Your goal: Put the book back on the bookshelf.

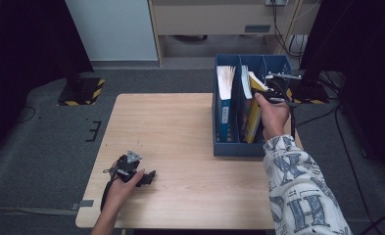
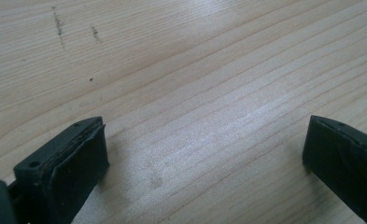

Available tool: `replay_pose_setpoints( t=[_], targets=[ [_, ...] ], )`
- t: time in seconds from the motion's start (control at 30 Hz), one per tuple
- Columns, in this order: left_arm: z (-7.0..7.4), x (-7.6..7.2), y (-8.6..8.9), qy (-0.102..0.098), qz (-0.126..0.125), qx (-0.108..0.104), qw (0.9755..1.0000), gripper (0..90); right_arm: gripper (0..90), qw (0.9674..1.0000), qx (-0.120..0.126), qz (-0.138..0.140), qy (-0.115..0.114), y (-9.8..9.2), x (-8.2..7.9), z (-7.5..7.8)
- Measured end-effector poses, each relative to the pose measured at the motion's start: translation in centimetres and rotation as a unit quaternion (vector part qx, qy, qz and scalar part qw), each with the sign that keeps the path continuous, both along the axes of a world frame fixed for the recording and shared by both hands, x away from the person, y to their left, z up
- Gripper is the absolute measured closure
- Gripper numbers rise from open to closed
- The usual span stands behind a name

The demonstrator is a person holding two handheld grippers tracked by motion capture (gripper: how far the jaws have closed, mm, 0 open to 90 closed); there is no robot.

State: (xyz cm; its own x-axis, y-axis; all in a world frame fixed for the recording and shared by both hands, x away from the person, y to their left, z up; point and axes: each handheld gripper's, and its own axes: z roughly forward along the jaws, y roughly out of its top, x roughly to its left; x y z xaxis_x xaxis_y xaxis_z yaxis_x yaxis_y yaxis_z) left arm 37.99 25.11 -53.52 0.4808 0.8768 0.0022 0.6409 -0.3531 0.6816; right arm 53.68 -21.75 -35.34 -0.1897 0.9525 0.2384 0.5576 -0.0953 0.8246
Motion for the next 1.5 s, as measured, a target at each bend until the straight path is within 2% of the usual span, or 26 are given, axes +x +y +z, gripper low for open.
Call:
replay_pose_setpoints(
  t=[0.23, 0.47, 0.83, 1.0, 1.17, 1.5],
  targets=[
    [0.0, 0.0, 0.0, 0.0, 0.0, 0.0, 1.0, 0.0, 74.7, 1.0, -0.002, -0.001, 0.005, 0.0, 0.2, -0.3],
    [0.0, 0.0, 0.0, 0.001, -0.001, 0.001, 1.0, 0.0, 74.7, 0.9999, 0.002, -0.009, -0.005, 0.0, 0.7, 0.2],
    [0.0, 0.1, -0.1, 0.001, -0.003, 0.0, 1.0, 0.0, 74.6, 0.9999, -0.013, -0.007, -0.003, 0.3, 1.0, -0.6],
    [0.0, 0.1, -0.1, 0.001, -0.004, 0.0, 1.0, 0.0, 74.5, 0.9999, -0.013, -0.009, 0.005, 0.2, 1.2, -1.2],
    [0.0, 0.1, -0.2, 0.001, -0.004, 0.0, 1.0, 0.0, 74.5, 0.9999, -0.014, -0.008, 0.006, 0.2, 1.2, -1.2],
    [0.0, 0.1, -0.2, 0.001, -0.003, 0.0, 1.0, 0.0, 73.4, 0.9993, -0.028, 0.002, 0.026, 0.2, 0.7, -0.8]
  ],
)
